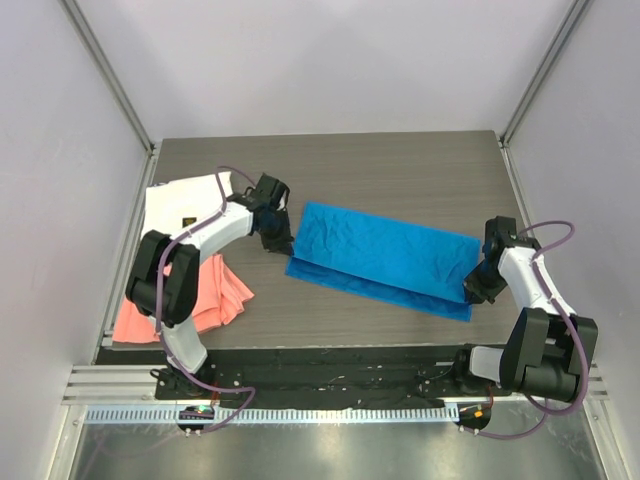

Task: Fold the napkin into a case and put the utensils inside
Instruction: Fold and flatten the napkin at the center of the board.

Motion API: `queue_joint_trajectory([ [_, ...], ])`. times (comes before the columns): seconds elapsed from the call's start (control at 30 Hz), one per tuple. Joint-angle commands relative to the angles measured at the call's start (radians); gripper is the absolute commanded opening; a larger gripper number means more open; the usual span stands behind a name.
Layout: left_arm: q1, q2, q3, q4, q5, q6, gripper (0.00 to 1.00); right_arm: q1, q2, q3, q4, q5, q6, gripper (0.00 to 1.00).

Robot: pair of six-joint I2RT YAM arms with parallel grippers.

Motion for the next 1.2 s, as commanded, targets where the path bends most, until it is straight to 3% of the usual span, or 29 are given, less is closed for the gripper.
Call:
queue_joint_trajectory([
  [0.0,-0.009,-0.004,-0.015,0.007,-0.016,-0.004,0.00,-0.001,0.024,0.003,0.019,0.045,0.016,0.04],
  [0.33,-0.020,-0.010,-0.055,0.016,-0.022,-0.002,0.00,-0.001,0.084,0.003,0.031,0.036,0.004,0.05],
  [0.7,-0.027,-0.086,-0.004,-0.032,-0.034,0.013,0.00,-0.001,-0.022,0.075,-0.070,0.070,0.025,0.05],
  [1.17,-0.035,-0.075,-0.051,-0.027,-0.045,-0.001,0.00,-0.001,0.041,-0.005,-0.037,0.015,0.032,0.05],
])
